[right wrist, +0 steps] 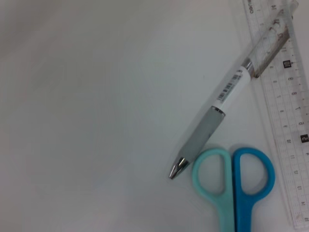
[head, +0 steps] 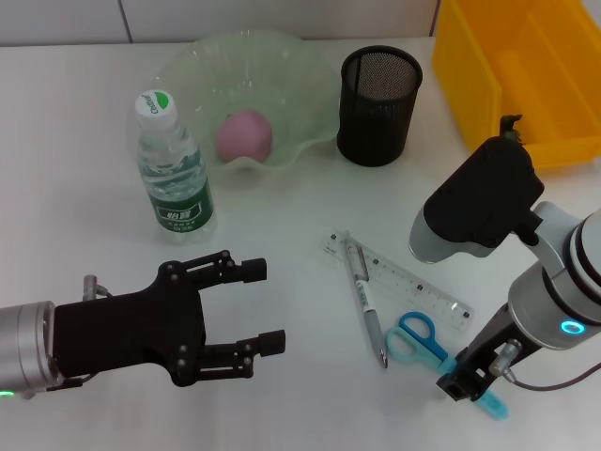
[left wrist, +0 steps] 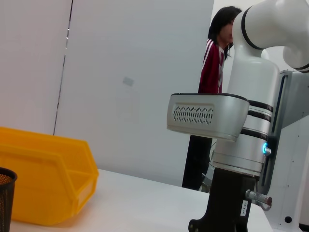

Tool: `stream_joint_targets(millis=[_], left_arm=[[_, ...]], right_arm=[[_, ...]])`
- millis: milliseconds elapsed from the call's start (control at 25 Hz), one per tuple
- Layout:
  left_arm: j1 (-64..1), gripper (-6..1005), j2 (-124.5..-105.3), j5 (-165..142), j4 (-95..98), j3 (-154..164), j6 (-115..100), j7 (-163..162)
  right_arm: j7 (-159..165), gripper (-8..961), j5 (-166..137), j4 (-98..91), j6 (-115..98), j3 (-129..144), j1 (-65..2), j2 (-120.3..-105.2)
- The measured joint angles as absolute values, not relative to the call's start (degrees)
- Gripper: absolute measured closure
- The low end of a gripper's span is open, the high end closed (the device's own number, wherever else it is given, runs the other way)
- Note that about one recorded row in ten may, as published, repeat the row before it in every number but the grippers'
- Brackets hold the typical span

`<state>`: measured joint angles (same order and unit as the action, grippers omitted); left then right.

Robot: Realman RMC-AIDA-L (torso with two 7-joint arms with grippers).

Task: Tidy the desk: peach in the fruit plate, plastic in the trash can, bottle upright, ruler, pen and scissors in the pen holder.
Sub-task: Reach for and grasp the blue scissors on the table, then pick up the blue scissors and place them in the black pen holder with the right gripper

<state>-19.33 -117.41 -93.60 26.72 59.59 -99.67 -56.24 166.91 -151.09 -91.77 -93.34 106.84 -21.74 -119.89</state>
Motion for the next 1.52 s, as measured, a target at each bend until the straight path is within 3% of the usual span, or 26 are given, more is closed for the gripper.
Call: stream_joint_targets(millis=[200, 840, 1200, 1520], left_arm=[[-19.3, 189, -117.43, -93.6, 26.7, 59.6, -99.7, -56.3], [-19.4, 189, -117.36, -93.4, 26.7, 59.6, -99.7, -56.3], [-19.5, 189, -117.33, -93.2, 26.7, 59.6, -99.7, -56.4], [-19.7, 189, -117.37, -93.2, 26.7, 59.5, -100.1, -56.3]], right_arm=[[166.9, 567, -151.1, -91.4, -93.4, 106.7, -21.8, -119.87], [166.8, 730, -150.9, -90.7, -93.2, 106.8, -21.5, -119.79], [165.9, 749, -150.4, -94.3, -96.0, 105.9, -20.8, -119.8], [158.1, 745, -140.0, -106.7, -99.9, 85.4, -17.3, -119.66]])
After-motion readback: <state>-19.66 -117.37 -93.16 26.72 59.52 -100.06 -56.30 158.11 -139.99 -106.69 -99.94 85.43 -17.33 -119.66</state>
